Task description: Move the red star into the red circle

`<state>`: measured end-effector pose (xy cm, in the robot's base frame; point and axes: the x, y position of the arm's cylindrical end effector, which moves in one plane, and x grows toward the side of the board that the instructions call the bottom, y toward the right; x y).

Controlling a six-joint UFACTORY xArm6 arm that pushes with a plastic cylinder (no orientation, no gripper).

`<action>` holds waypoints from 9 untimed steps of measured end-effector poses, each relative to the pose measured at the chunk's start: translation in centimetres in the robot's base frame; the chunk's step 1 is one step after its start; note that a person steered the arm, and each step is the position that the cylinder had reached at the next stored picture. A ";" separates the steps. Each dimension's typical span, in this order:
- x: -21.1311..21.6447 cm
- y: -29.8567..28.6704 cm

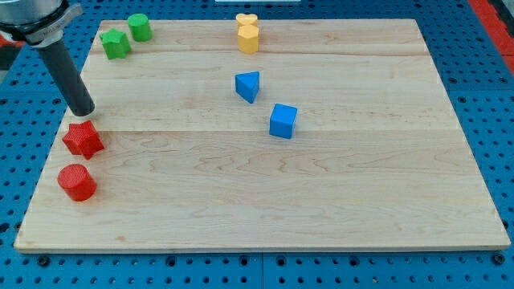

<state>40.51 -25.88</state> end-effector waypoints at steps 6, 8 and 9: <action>7.1 -0.5; 3.3 1.4; 8.0 2.1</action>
